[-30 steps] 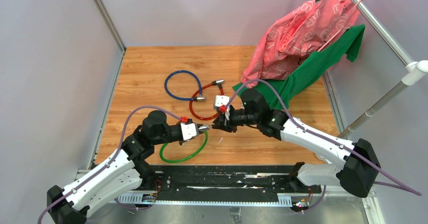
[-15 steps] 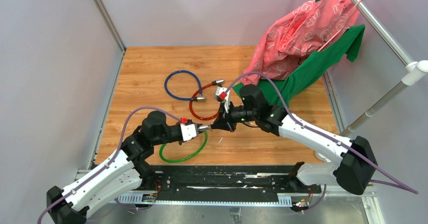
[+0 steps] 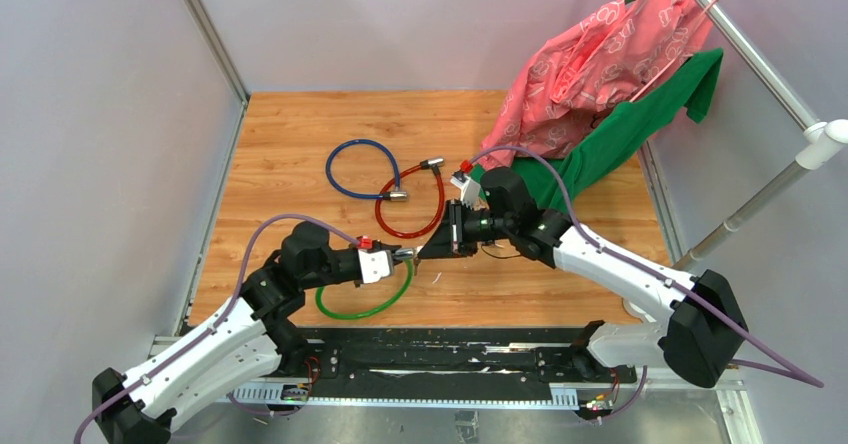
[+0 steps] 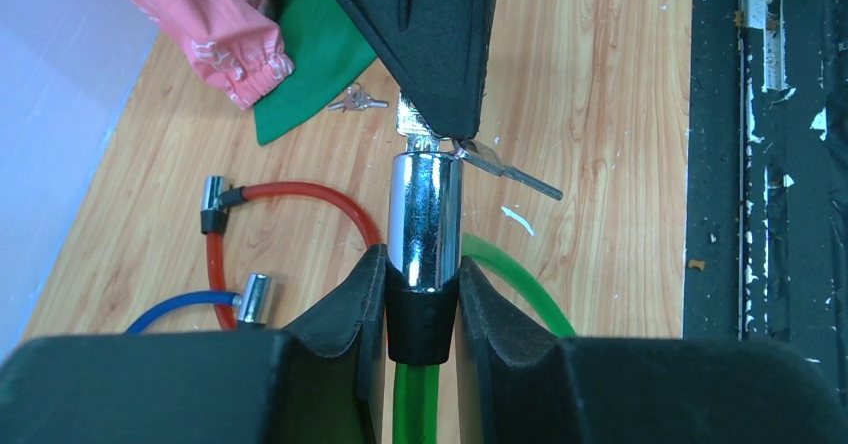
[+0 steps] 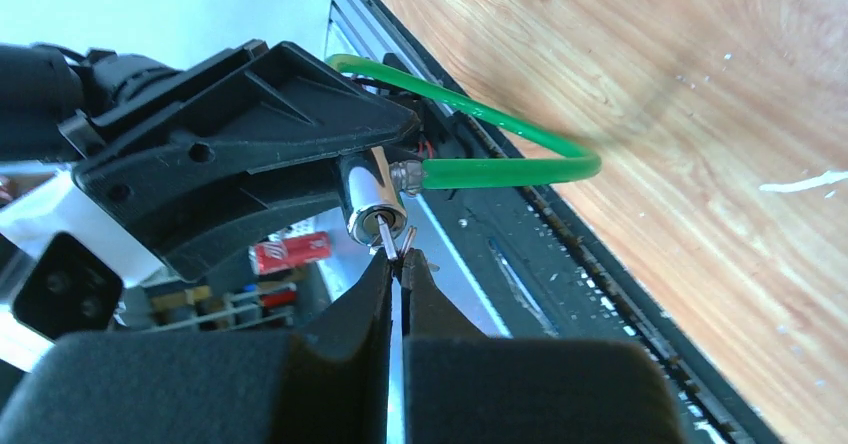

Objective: Lock with the key
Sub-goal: Lock the lock.

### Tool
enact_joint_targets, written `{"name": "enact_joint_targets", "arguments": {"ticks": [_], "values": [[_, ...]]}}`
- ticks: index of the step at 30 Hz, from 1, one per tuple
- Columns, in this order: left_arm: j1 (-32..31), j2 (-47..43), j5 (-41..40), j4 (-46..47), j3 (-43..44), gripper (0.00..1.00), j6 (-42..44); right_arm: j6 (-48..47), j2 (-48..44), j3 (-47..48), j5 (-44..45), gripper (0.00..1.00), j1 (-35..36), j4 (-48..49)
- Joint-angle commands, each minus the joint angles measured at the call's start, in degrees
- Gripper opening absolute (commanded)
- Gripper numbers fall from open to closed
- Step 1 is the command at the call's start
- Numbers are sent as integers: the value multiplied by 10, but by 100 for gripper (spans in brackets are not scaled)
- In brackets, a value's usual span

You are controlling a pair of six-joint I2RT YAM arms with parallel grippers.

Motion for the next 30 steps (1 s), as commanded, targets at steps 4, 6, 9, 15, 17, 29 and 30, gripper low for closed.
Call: {"name": "enact_joint_targets", "arguments": {"ticks": [4,6,9,15,17,29,30], "values": [[0,-4,-12,-4,-8,0,5,42,-17,54,-1,31,1,-88],[0,-5,-8,-10,-6,0,0,15,-31,56,1,43,1,-106],[0,-5,2,-24,-4,0,-1,-15,-60,52,1,61,-4,-110],[0,-5,19,-43,4,0,-8,-289,-124,106,104,69,-11,-195],[0,-6,25,-49,8,0,-7,-427,-155,99,172,69,-4,-191],[0,12,26,-57,19,0,-18,-1172,-171,-114,244,65,102,118],[1,14,25,-54,18,0,-18,-1196,-168,-120,253,65,118,118]]}}
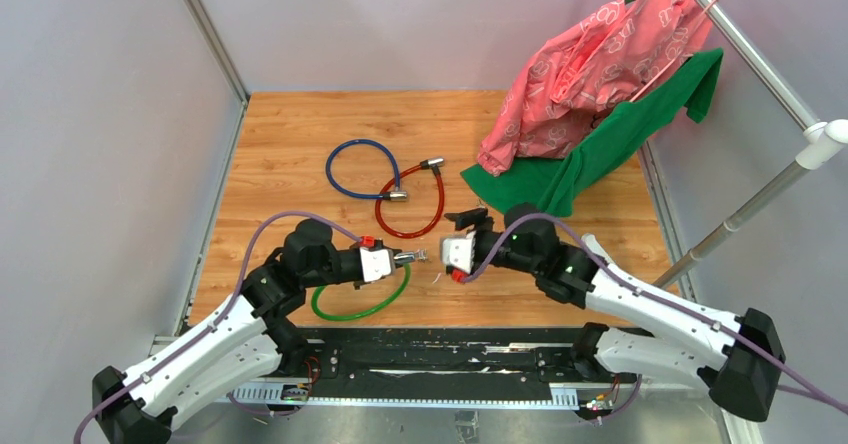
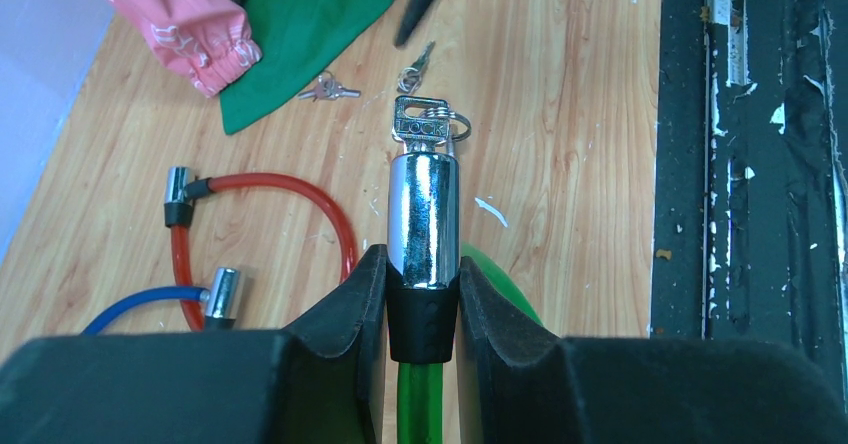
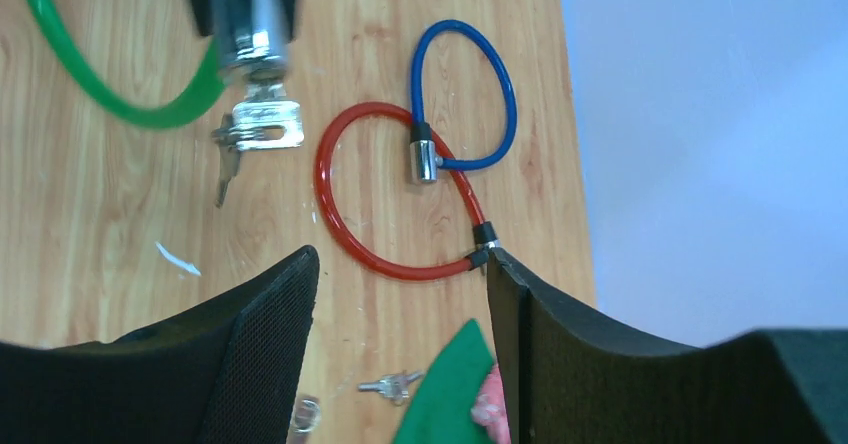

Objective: Lock with the key
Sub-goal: Lock the lock.

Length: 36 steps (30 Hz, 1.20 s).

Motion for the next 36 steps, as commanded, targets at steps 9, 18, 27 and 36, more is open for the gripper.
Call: {"name": "enact_joint_targets", "arguments": {"ticks": [9,18,27,36], "values": [[9,26,10,-9,8,0,-8,-364,28,-106,159,50,161,175],[10,29,15,-14,13,0,-18,-422,73,-115,204,35,180,243],[11,28,14,-11,9,0,-17,-374,66,-106,148,27,193,199],[11,26,12,-14,8,0,-17,-227,70,-35,119,0,199,111]]}}
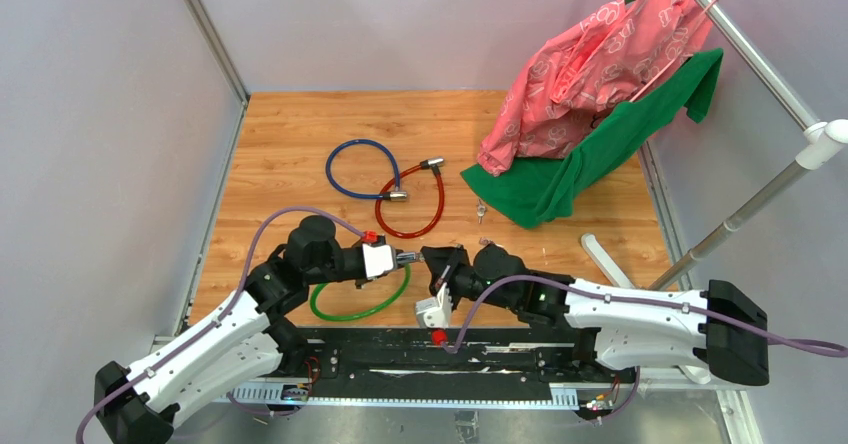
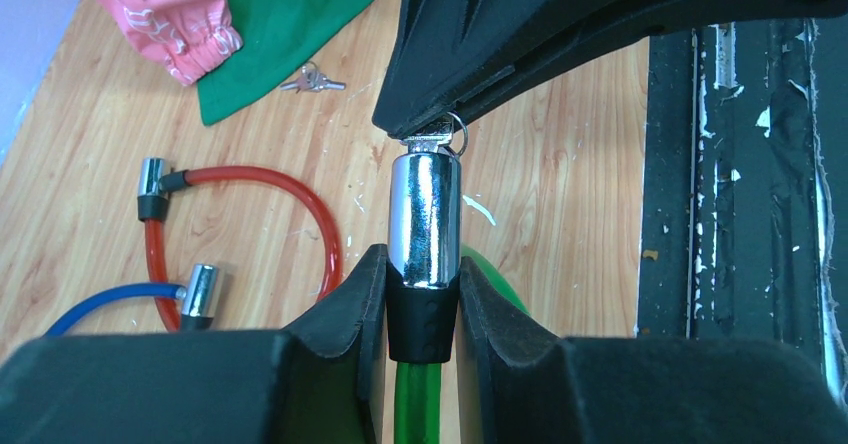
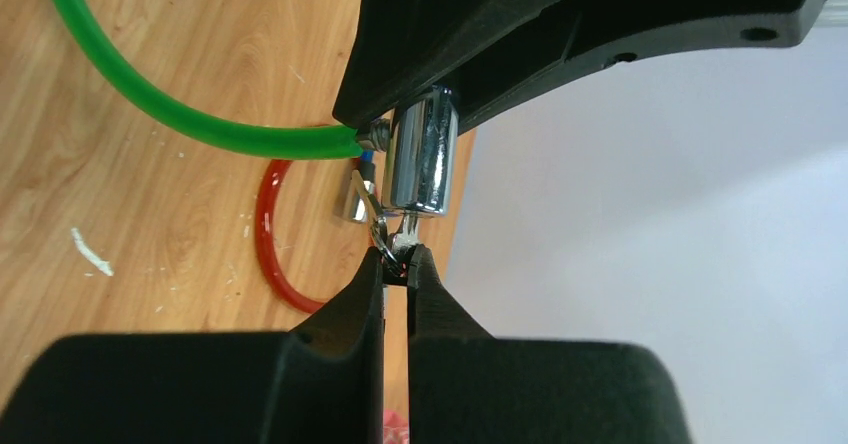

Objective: Lock with the key
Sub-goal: Lock the lock.

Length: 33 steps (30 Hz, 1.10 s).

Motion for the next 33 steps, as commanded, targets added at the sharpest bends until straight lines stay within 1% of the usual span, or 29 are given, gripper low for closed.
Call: {"name": "enact_joint_targets", "arguments": {"ticks": [1,3,5,8,9,10,12,15,19,20,21,23,24,25,27,29,31,32,33], "values": [[3,1,0,-19,3,0,0,116,0,60,-34,0,13,-48],[3,1,1,-18,3,0,-1,169,-1,81,-35,0,12,-77],[3,2,4,-18,1,0,1,235,-1,103,-67,0,-1,-111],[3,2,5,-22,1,0,13,357,1,139,-153,0,-49,-156],[3,2,5,-24,1,0,15,408,0,145,-182,0,-68,-157],[3,2,5,-24,1,0,17,429,0,147,-217,0,-87,-155],[3,2,6,-26,2,0,19,488,1,148,-258,0,-111,-145],[3,2,10,-24,1,0,17,520,4,139,-280,0,-122,-117],[3,0,9,-26,1,0,13,522,6,132,-261,1,-123,-114],[3,-1,8,-29,2,0,14,519,5,131,-255,5,-123,-118],[3,-1,5,-32,2,0,16,514,3,130,-248,12,-123,-127],[3,-3,-1,-36,1,0,19,502,-5,124,-226,26,-123,-150],[3,-4,-4,-37,1,0,22,499,-12,121,-210,36,-123,-168],[3,-6,-6,-38,0,0,25,500,-20,119,-193,44,-124,-177],[3,-7,-10,-37,0,0,28,530,-40,117,-163,53,-127,-202],[3,-9,-12,-34,-2,0,30,597,-60,120,-143,59,-134,-199],[3,-9,-12,-33,-3,0,32,692,-75,131,-137,62,-146,-197],[3,-10,-12,-31,-4,0,34,747,-80,136,-146,65,-159,-197],[3,-12,-13,-29,-5,0,35,809,-80,141,-168,66,-176,-197]]}}
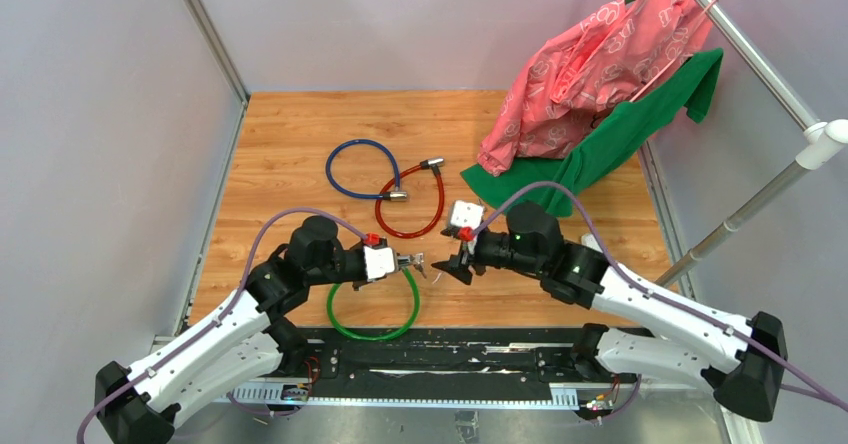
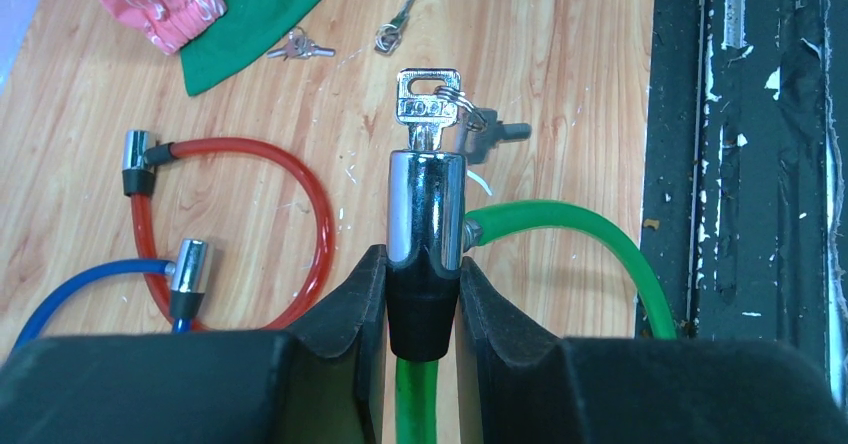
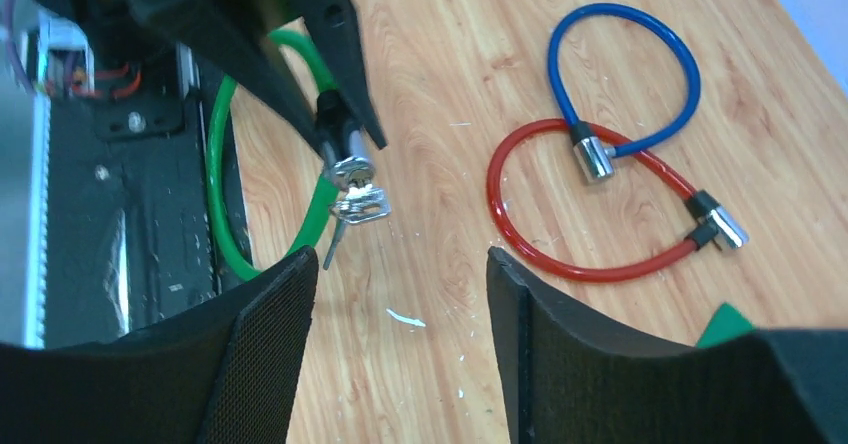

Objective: Lock with the key
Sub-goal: Lock the lock.

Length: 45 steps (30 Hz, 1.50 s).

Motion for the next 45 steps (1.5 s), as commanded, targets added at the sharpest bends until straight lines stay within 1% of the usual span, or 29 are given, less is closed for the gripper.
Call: {"name": "enact_joint_targets", "arguments": {"ticks": [1,2,3,4,6,7,9,11,14,17,21,26,34,35,36,37,38,39,40,41,45], "values": [[-1,-11,-6,10,-7,0,17,286,-13,27,9,63,-58,-6],[-1,-12,-7,11,-8,0,20,380,-3,37,26,61,-73,-20],[-1,-13,-9,11,-8,0,23,487,12,56,32,60,-93,-60],[-1,-13,-11,11,-8,0,25,550,23,62,25,58,-100,-80],[-1,-16,-12,11,-11,0,31,633,40,64,6,54,-106,-85],[-1,-18,-11,11,-13,0,31,673,47,53,-5,50,-105,-73],[-1,-22,-11,14,-15,0,30,712,65,38,-28,47,-102,-48],[-1,-24,-10,14,-16,0,26,716,87,50,-39,47,-100,-71],[-1,-25,-10,13,-17,0,23,708,112,69,-69,55,-94,-69],[-1,-25,-8,13,-15,0,19,701,138,89,-89,55,-87,-72],[-1,-24,-9,11,-14,0,18,696,167,106,-117,43,-81,-79],[-1,-26,-11,11,-15,0,12,704,169,101,-127,35,-79,-70],[-1,-22,-7,16,-15,0,15,706,201,109,-146,33,-76,-69],[-1,-21,-8,15,-14,0,15,705,204,110,-148,32,-76,-68],[-1,-22,-8,16,-14,0,15,705,206,110,-150,30,-76,-65],[-1,-21,-8,16,-14,0,15,706,206,106,-153,26,-76,-55],[-1,-22,-8,15,-14,0,15,709,205,102,-155,17,-76,-44],[-1,-22,-7,15,-14,0,13,711,203,97,-157,13,-76,-37],[-1,-22,-6,15,-15,0,12,713,202,94,-158,4,-77,-34],[-1,-21,-6,15,-15,0,11,713,200,90,-157,0,-77,-31],[-1,-21,-9,8,-15,0,14,716,171,51,-151,0,-92,-34]]}}
